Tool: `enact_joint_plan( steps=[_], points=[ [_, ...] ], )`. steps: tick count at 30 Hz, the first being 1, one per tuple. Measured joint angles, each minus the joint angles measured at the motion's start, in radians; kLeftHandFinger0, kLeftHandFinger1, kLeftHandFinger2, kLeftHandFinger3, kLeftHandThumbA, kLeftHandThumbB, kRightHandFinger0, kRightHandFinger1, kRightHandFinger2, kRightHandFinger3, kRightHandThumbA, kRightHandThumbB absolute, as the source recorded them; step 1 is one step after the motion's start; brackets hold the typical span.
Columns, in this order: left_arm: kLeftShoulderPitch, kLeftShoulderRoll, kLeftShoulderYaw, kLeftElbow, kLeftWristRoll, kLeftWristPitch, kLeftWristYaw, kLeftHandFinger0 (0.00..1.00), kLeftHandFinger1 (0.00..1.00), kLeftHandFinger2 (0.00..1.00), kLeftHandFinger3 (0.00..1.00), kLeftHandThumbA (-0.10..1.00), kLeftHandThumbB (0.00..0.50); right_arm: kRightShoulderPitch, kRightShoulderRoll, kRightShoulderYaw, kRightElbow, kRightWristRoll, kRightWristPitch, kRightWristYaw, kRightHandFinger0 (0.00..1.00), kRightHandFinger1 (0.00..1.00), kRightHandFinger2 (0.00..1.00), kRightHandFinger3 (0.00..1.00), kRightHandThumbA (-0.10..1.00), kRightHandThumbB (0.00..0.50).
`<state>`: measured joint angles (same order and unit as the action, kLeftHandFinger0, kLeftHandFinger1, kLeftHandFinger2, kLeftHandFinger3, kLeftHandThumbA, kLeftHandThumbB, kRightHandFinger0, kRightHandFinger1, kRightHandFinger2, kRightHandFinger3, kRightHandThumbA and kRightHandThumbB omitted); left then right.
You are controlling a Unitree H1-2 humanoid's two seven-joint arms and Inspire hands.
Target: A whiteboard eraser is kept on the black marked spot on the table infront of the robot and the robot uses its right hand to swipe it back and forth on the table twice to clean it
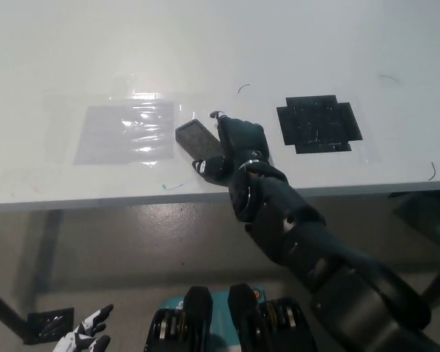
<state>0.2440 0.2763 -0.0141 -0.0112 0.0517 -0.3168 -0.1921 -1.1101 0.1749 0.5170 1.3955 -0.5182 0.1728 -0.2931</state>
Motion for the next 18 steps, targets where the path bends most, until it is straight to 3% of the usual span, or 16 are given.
enact_joint_plan(
  steps=[2,3,4,5,6,7,8,9,10,11,12,13,16,17,18],
  points=[
    [-0.002,0.000,0.000,0.000,-0.001,0.000,-0.003,1.00,1.00,1.00,1.00,0.88,0.361,0.000,-0.012,-0.014,-0.003,0.003,-0.005,0.001,0.14,0.20,0.38,1.00,-0.04,0.135],
    [-0.003,0.000,0.000,0.000,-0.001,0.000,-0.004,1.00,1.00,1.00,1.00,0.88,0.363,0.001,-0.017,-0.023,-0.003,0.005,-0.009,0.002,0.14,0.21,0.39,0.95,-0.08,0.137],
    [-0.003,0.000,0.000,0.000,-0.001,0.000,-0.005,1.00,1.00,1.00,1.00,0.89,0.366,0.001,-0.027,-0.043,-0.005,0.014,-0.016,0.005,0.03,0.11,0.27,0.64,-0.10,0.112],
    [-0.003,0.000,0.000,0.000,-0.001,0.000,-0.005,1.00,1.00,1.00,1.00,0.90,0.364,0.002,-0.034,-0.057,-0.005,0.022,-0.023,0.011,0.00,0.05,0.25,0.52,-0.10,0.126],
    [-0.003,0.000,0.000,0.000,-0.001,0.000,-0.005,1.00,1.00,1.00,1.00,0.90,0.364,0.002,-0.043,-0.078,-0.007,0.032,-0.032,0.016,0.00,0.06,0.27,0.51,-0.10,0.122],
    [-0.003,0.000,0.000,0.000,-0.001,0.000,-0.005,1.00,1.00,1.00,1.00,0.90,0.363,0.003,-0.052,-0.097,-0.008,0.041,-0.040,0.024,0.00,0.00,0.17,0.45,-0.10,0.114],
    [-0.002,0.000,0.001,0.000,0.000,0.000,-0.005,1.00,1.00,1.00,1.00,0.90,0.363,0.003,-0.068,-0.130,-0.009,0.059,-0.054,0.040,0.00,0.01,0.27,0.61,-0.10,0.109],
    [-0.002,0.000,0.001,0.000,0.000,0.000,-0.005,1.00,1.00,1.00,1.00,0.90,0.361,0.003,-0.081,-0.155,-0.009,0.072,-0.064,0.054,0.07,0.30,0.75,0.88,-0.10,0.122],
    [-0.002,0.000,0.001,-0.001,0.000,0.000,-0.005,1.00,1.00,1.00,1.00,0.90,0.359,0.002,-0.098,-0.175,-0.009,0.084,-0.071,0.066,0.10,0.44,0.85,0.87,-0.10,0.107],
    [-0.002,0.000,0.002,-0.001,0.000,0.000,-0.005,1.00,1.00,1.00,1.00,0.89,0.359,0.002,-0.119,-0.199,-0.009,0.099,-0.080,0.085,0.09,0.45,0.85,0.97,-0.09,0.116],
    [-0.002,0.000,0.003,-0.001,0.000,0.000,-0.005,1.00,1.00,1.00,1.00,0.89,0.360,0.002,-0.136,-0.213,-0.009,0.109,-0.084,0.097,0.02,0.40,0.78,0.94,-0.09,0.035],
    [-0.002,0.000,0.004,-0.001,-0.001,0.000,-0.005,1.00,1.00,1.00,1.00,0.88,0.363,0.001,-0.161,-0.232,-0.009,0.119,-0.087,0.112,0.03,0.42,0.75,0.86,-0.09,0.098],
    [-0.003,0.000,0.006,-0.002,-0.001,0.000,-0.006,1.00,1.00,1.00,1.00,0.88,0.366,0.003,-0.243,-0.281,-0.009,0.157,-0.100,0.166,0.07,0.46,0.78,0.83,-0.03,0.114],
    [-0.003,0.000,0.006,-0.002,-0.001,0.000,-0.006,1.00,1.00,1.00,1.00,0.88,0.365,0.003,-0.264,-0.288,-0.009,0.165,-0.101,0.180,0.06,0.46,0.78,0.83,-0.09,0.137],
    [-0.003,0.001,0.006,-0.002,-0.001,0.000,-0.006,1.00,1.00,1.00,1.00,0.88,0.365,0.005,-0.290,-0.298,-0.009,0.174,-0.102,0.193,0.15,0.54,0.87,0.83,-0.10,0.137]
  ],
)
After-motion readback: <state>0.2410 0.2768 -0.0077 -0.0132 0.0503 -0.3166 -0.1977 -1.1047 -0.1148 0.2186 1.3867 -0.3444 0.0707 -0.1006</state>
